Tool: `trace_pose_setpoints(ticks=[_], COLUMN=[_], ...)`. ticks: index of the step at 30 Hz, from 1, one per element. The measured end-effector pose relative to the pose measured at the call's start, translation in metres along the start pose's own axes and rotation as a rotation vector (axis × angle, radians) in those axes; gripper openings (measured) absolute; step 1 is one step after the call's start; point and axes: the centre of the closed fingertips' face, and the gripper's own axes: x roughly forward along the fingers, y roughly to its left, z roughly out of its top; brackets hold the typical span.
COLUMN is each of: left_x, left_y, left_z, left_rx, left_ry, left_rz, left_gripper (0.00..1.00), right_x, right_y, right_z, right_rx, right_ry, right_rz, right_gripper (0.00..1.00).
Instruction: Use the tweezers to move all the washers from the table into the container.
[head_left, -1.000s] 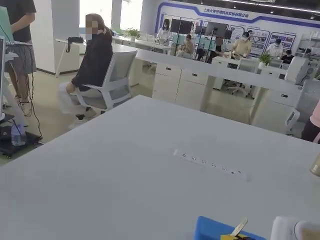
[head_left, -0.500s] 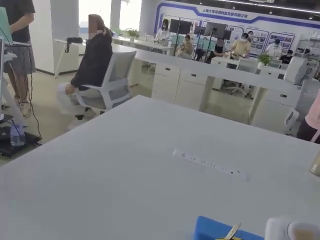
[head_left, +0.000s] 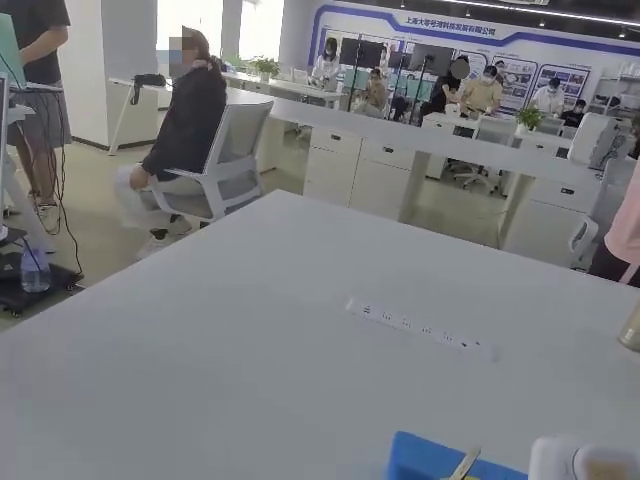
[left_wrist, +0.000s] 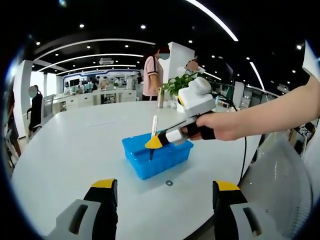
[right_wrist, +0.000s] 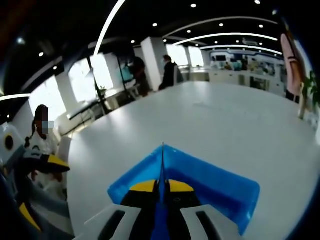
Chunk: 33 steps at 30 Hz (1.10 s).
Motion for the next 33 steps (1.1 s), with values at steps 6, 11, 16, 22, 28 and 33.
trace_pose_setpoints(ticks=[6,11,16,22,28,33], left_x=[0.001,0.001,0.001,0.001,0.000,0.000], left_y=[0.000,-0.002,-0.002,-0.003,-0.005,-0.006], left_z=[0.000,-0.001,-0.001,-0.002,-0.002,-0.002], left_rx=[0.001,0.005,0.006,0.009,0.013,0.014], left_ry=[0.002,0.004,0.007,0.011,0.014,0.014], left_rz=[-0.002,-0.007,-0.013,-0.018,-0.024,-0.027], left_gripper=[0.78,0.78,0.78,0.78,0.78,0.78], right_x=[-0.008,-0.020,-0.031,-0.046,-0.059,-0.060], right_y=[0.003,0.008,0.011,0.020,0.039,0.046], right_z=[0.007,0.019,0.028,0.032,0.034,0.027], right_rx=[-0.005,-0.024,-0.025,-0.070,-0.073,-0.074], right_ry=[-0.033,-0.070,-0.111,-0.160,-0.194,-0.191], right_rz=[0.013,0.023,0.024,0.018,0.051,0.063], right_gripper=[0.03,0.03,0.03,0.03,0.03,0.03])
